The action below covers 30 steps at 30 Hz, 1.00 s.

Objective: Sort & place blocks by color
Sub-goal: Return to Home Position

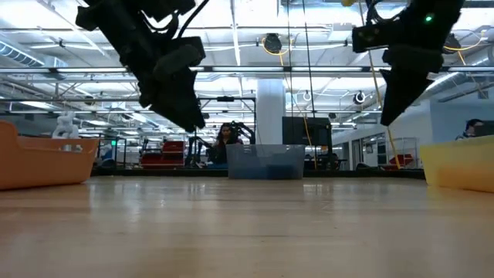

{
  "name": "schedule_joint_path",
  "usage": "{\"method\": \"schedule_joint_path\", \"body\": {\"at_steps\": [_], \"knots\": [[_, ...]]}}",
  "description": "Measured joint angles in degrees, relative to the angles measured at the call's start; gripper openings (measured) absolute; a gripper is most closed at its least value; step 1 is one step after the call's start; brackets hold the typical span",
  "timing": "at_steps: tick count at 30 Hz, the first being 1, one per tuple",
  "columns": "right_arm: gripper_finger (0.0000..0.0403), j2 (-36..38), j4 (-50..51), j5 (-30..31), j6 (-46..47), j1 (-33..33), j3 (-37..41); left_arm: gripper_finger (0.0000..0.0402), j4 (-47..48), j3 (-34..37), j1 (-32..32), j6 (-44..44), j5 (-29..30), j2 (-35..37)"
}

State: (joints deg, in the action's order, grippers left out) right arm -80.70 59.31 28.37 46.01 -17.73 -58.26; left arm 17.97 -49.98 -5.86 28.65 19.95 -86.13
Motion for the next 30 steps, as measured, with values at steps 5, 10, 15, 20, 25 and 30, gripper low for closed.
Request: {"method": "schedule_joint_path", "body": {"at_steps": [5,10,15,20,25,30], "knots": [[0.0373,0.5,-0.5,-0.4,-1.6,3.6,0.3,0.0225,-1.6,0.0,0.7,-1.3,0.0,0.0],[0.0373,0.5,-0.8,-5.2,1.8,4.4,5.0,0.0225,-1.8,0.0,0.8,-0.2,0.3,0.0],[0.0373,0.4,-0.9,-11.5,7.4,4.4,11.3,0.0225,-6.8,0.0,-0.2,-1.5,1.5,0.0],[0.0373,0.6,-1.2,-11.6,9.3,2.9,13.5,0.0225,-7.5,0.0,-1.3,-4.0,1.3,0.0],[0.0373,1.1,-6.6,-5.5,3.7,1.9,11.5,0.0225,-11.7,0.0,-1.0,-7.1,0.9,0.0],[0.0373,5.0,-19.7,-1.3,-6.5,1.9,10.3,0.0225,-19.9,0.0,0.7,-12.0,-5.3,0.0]]}}
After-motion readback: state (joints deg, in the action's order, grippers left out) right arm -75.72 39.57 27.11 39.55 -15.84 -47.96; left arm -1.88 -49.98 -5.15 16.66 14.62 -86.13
